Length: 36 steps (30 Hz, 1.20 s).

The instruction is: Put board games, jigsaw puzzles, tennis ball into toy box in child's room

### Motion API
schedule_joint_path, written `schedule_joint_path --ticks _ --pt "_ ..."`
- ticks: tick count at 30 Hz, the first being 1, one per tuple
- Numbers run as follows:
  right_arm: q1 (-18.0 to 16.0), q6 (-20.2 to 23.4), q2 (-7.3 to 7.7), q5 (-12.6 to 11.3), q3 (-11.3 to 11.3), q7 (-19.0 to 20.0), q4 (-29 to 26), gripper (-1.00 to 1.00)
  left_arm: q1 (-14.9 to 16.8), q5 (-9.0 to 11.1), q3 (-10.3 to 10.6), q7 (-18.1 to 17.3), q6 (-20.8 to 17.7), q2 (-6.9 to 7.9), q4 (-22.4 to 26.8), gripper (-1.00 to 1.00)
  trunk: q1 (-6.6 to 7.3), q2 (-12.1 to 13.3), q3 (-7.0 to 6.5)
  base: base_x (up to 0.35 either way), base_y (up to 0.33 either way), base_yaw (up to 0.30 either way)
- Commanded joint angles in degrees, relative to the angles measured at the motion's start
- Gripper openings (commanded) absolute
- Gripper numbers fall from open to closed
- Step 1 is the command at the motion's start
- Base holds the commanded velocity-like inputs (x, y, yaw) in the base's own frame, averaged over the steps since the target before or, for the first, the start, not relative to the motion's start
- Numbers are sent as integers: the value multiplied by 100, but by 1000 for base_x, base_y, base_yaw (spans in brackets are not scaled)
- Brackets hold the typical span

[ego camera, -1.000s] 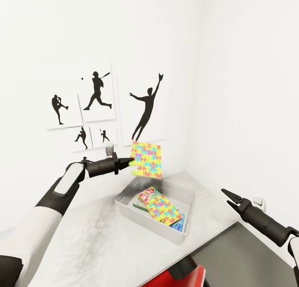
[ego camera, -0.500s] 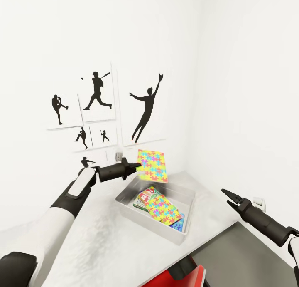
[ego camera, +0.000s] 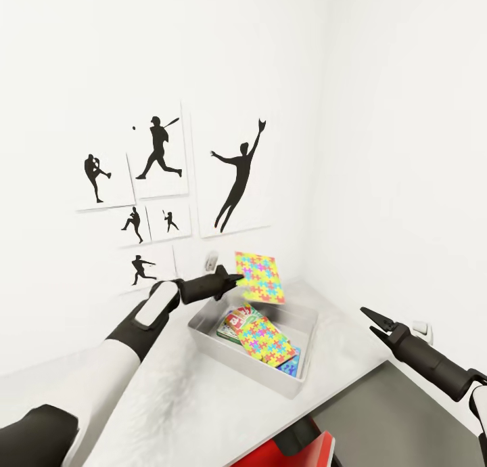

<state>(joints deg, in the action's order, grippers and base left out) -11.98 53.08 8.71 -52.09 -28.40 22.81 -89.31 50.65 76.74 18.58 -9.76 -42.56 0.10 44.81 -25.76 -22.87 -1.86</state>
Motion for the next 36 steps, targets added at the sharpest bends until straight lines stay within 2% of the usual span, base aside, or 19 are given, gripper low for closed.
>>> schedule_joint_path --ticks 1,4,6,14,20,25,31,36 --pt "-4 31 -1 29 -11 39 0 100 5 -1 61 -10 96 -71 -126 -100 -2 -5 2 0 0 0" --pt "-1 49 -1 26 -18 39 -33 100 6 -10 143 37 393 -297 -523 -100 -2 -5 2 0 0 0" --pt "0 65 -1 24 -67 67 -65 100 6 -15 162 47 619 -388 -712 -100 -2 -5 2 0 0 0" --pt "1 81 -1 31 -168 460 -85 100 7 -55 234 188 1440 -630 -1168 -100 -2 -5 2 0 0 0" --pt "1 80 -26 32 -241 517 -114 100 4 -226 343 395 2143 -825 -1399 -100 -2 -5 2 0 0 0" --pt "-4 87 -41 32 -252 521 -126 100 6 -244 355 700 2439 -1002 -1520 -100 -2 -5 19 0 0 0" --pt "-2 85 -57 32 -254 515 -127 100 6 -231 356 1222 2833 -1010 -1727 -100 -2 -5 70 0 0 0" --pt "-3 82 -62 31 -254 514 -127 100 7 -230 353 1329 2938 -1010 -1774 -100 -2 -5 116 0 0 0"
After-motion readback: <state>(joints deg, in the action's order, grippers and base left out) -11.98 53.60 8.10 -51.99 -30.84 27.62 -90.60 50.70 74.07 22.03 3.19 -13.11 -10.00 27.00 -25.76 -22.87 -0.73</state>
